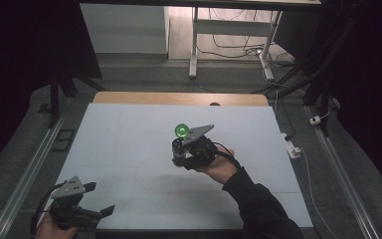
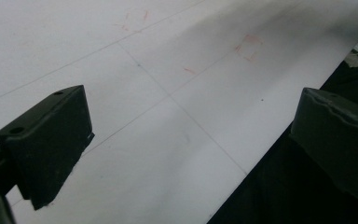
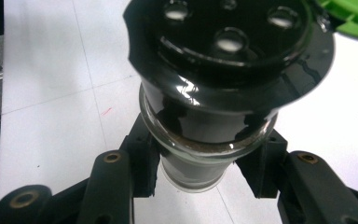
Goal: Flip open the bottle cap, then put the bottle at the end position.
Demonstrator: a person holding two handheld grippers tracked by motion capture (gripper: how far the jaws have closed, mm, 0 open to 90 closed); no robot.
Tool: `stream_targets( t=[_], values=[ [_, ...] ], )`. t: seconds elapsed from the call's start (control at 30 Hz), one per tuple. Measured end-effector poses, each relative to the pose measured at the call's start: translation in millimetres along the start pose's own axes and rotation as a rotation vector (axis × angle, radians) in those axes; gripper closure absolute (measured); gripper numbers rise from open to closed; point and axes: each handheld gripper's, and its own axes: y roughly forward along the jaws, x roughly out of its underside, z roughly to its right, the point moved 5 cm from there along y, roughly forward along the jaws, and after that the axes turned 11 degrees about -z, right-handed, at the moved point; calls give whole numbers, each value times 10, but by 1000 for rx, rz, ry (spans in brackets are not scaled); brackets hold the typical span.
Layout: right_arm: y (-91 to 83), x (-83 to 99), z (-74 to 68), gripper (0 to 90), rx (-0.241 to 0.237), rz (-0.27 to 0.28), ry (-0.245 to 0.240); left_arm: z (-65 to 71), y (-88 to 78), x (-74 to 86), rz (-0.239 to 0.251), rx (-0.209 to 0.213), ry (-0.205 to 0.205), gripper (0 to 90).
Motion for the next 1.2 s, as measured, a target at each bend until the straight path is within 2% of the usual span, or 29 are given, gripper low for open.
stream_targets(
  t=[0.27, 0.57, 0.8, 1.2],
  values=[
    [-2, -10, 24, 531, 0, 6, 8, -3, 23, 1, -21, 1, -2, 0],
    [34, -44, 125, 530, 3, 19, 48, 1, 24, 2, -25, -1, 3, 0],
    [98, -57, 229, 530, 8, 17, 70, -9, 14, 4, -18, -2, -4, 0],
    [272, -32, 476, 530, 47, -11, 105, -23, 6, 18, -25, -9, -11, 0]
  ],
)
